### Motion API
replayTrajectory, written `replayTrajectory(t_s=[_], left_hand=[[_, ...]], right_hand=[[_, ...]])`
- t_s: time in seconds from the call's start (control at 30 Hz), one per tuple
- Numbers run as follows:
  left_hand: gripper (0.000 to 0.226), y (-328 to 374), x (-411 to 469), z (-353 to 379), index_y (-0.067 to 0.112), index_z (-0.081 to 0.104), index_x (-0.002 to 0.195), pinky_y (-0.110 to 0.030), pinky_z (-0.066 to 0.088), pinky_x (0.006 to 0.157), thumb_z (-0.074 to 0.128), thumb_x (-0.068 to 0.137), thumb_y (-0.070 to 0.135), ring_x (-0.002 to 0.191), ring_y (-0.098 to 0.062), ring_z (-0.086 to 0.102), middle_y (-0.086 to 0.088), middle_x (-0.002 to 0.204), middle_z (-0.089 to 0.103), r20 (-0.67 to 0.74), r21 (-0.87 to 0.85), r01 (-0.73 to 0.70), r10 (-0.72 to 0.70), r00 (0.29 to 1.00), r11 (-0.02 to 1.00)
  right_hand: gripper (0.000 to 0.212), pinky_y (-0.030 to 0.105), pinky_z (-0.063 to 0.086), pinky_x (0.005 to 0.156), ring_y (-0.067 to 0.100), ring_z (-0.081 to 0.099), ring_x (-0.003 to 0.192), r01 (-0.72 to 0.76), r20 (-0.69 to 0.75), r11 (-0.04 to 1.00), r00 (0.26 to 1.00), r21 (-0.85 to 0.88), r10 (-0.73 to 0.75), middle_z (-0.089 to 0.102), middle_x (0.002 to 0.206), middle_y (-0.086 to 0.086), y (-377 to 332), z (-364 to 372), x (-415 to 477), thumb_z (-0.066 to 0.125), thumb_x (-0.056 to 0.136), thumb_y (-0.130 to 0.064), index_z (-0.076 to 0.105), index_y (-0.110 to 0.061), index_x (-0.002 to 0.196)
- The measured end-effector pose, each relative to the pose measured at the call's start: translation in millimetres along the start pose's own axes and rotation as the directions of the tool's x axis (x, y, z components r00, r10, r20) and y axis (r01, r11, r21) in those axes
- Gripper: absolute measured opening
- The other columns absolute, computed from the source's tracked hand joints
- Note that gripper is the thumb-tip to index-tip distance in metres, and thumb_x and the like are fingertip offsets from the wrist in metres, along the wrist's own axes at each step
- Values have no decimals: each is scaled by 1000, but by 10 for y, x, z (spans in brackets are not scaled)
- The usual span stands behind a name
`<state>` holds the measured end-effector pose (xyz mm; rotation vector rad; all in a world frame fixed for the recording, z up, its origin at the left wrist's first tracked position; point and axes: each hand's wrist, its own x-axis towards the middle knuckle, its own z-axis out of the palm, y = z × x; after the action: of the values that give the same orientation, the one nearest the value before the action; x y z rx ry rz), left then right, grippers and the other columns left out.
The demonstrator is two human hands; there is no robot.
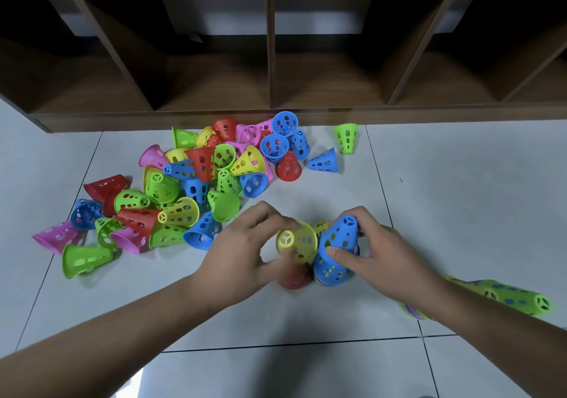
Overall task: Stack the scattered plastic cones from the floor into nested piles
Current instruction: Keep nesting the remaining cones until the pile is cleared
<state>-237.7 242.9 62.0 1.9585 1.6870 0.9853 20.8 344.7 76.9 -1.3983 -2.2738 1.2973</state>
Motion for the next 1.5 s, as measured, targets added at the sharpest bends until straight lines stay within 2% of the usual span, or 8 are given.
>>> replayTrajectory(t_s=[0.3, 0.5, 0.63, 0.83, 1.0, 1.17, 1.33, 1.5], left_hand=[[38, -187, -215, 233, 38, 68, 127, -20, 49, 84, 72, 91, 48, 101, -6, 59, 16, 113, 57, 258, 74, 15, -33, 965, 997], [43, -406, -251, 85, 42, 65, 127, -13, 48, 69, 61, 95, 71, 103, -1, 62, 23, 117, 58, 196, 84, 207, -219, 956, 975], [37, -744, -245, -63, 36, 68, 119, -26, 53, 75, 59, 98, 64, 96, -2, 64, 18, 110, 61, 55, 202, 274, -291, 955, 940], [28, -1266, -271, -298, 21, 73, 114, -37, 56, 70, 83, 88, 27, 96, -28, 65, 0, 107, 64, -63, 416, 324, -329, 942, 850], [28, -1516, -372, -325, 21, 71, 115, -36, 54, 67, 80, 91, 31, 93, -29, 63, -1, 108, 62, -65, 501, 356, -375, 925, 789], [27, -1510, -473, -252, 21, 59, 83, -33, 48, 55, 85, 84, 27, 71, -23, 56, 2, 91, 54, -34, 454, 425, -461, 887, 783], [50, -1495, -581, -145, 22, 52, 106, -34, 47, 59, 92, 76, 27, 75, -27, 60, 0, 101, 57, 38, 438, 506, -578, 815, 743], [57, -1355, -526, -179, 27, 50, 124, -38, 57, 69, 84, 79, 36, 84, -31, 70, -1, 108, 74, 35, 507, 464, -555, 831, 726]], right_hand=[[35, 27, 47, 103, -7, 55, 125, 29, 73, 994, 997, -105, -22, 62, 128, -27, 274, 114, -74, 74, 90, -54, 56, -50, 119], [12, 26, 48, 96, -6, 57, 114, 39, -63, 999, 997, -4, -39, 67, 117, -23, 334, 125, 126, 69, 99, -45, 64, -38, 107], [6, 37, 53, 97, 2, 62, 114, 59, -100, 997, 993, -40, -62, 66, 112, -19, 517, 172, 324, 69, 99, -37, 65, -37, 104], [26, 35, 53, 97, 0, 61, 113, 90, -46, 981, 994, -174, -100, 57, 119, -22, 670, 197, 544, 71, 96, -32, 65, -41, 120], [34, 31, 51, 98, 4, 61, 113, 98, 1, 966, 995, -238, -101, 59, 122, -19, 726, 242, 641, 73, 95, -30, 67, -39, 127], [26, 37, 52, 88, 15, 61, 105, 83, 43, 940, 996, -330, -73, 60, 112, -14, 784, 306, 696, 77, 92, -27, 64, -33, 113], [31, 41, 54, 83, 22, 65, 97, 55, 3, 922, 998, -382, -58, 64, 109, -8, 829, 293, 721, 80, 90, -27, 64, -30, 116], [30, 45, 56, 84, 25, 66, 103, 59, -94, 913, 990, -403, -105, 70, 112, -5, 728, 181, 663, 76, 94, -33, 66, -27, 122]])
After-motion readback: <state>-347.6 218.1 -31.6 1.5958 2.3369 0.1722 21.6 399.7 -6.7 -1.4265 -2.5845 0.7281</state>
